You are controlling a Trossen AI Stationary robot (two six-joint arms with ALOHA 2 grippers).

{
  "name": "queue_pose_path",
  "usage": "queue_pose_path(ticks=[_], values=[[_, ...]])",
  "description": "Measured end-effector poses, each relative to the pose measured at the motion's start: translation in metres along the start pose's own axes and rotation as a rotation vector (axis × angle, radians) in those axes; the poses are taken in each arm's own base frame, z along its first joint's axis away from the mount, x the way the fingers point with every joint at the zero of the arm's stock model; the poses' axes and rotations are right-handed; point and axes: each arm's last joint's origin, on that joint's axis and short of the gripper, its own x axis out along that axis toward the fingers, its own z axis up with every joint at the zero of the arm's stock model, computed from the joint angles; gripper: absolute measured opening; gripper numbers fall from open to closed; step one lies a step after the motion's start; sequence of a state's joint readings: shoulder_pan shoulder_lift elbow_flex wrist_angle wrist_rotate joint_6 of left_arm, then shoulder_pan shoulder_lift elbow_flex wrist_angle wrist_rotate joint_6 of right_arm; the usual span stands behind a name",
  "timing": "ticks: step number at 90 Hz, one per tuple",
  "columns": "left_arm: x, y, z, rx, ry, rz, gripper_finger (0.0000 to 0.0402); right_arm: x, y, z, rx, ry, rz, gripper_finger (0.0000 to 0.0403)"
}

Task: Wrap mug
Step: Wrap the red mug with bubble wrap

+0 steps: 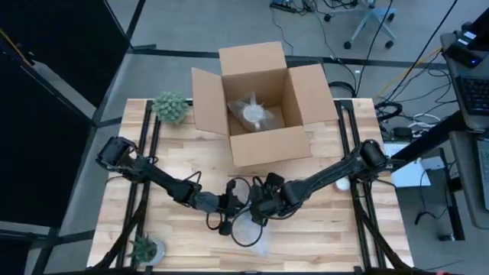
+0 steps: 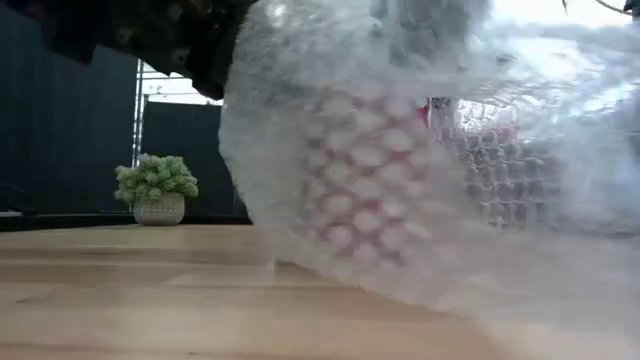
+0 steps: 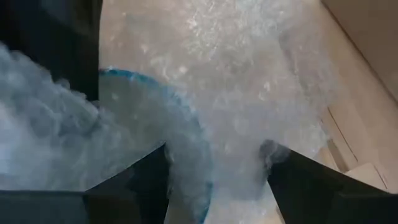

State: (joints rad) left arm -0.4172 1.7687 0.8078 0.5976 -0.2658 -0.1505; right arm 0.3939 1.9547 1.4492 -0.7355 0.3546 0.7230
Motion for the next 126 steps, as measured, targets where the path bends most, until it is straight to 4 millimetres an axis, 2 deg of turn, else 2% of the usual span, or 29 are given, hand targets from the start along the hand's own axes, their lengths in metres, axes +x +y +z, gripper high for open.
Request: queue_pose_path(ticks=[22,36,50,59,67,76,84,95,103,111,118,126], values=[[-0.008,-0.005,0.024,0.006,-0.005,-0.011,0.0011,-0.004,0.000,0.001,0.002,-0.008,0.021,0.0219],[-0.026,-0.004,0.038,0.019,0.065,-0.006,0.0011,-0.004,0.000,0.001,0.003,-0.004,0.023,0.0219],[-0.052,-0.007,0.048,-0.029,0.130,-0.014,0.0011,-0.003,0.000,0.001,0.001,-0.004,0.022,0.0219],[-0.066,-0.012,0.049,-0.054,0.182,-0.020,0.0011,-0.003,0.000,0.001,0.001,-0.004,0.023,0.0219],[-0.071,-0.020,0.039,-0.065,0.254,-0.026,0.0011,-0.003,0.000,0.001,-0.003,-0.004,0.022,0.0219],[-0.066,-0.030,0.022,-0.075,0.302,-0.036,0.0011,-0.003,0.000,0.001,-0.003,-0.004,0.022,0.0219],[-0.054,-0.039,0.010,-0.062,0.287,-0.029,0.0011,-0.003,0.000,0.001,-0.003,-0.005,0.022,0.0219],[-0.040,-0.045,0.024,-0.039,0.095,-0.068,0.0011,-0.003,0.000,0.001,-0.003,-0.005,0.022,0.0219],[-0.035,-0.040,0.039,-0.035,-0.005,-0.058,0.0011,-0.003,0.000,0.001,0.001,-0.005,0.023,0.0219],[-0.029,-0.030,0.044,-0.022,-0.025,-0.027,0.0011,-0.003,0.000,0.001,0.001,-0.005,0.022,0.0219],[-0.019,-0.019,0.041,-0.025,-0.007,-0.014,0.0011,-0.003,0.000,0.001,0.001,-0.005,0.022,0.0219],[-0.005,-0.011,0.026,-0.042,0.050,-0.022,0.0011,-0.003,0.000,0.000,-0.001,-0.004,0.020,0.0219]])
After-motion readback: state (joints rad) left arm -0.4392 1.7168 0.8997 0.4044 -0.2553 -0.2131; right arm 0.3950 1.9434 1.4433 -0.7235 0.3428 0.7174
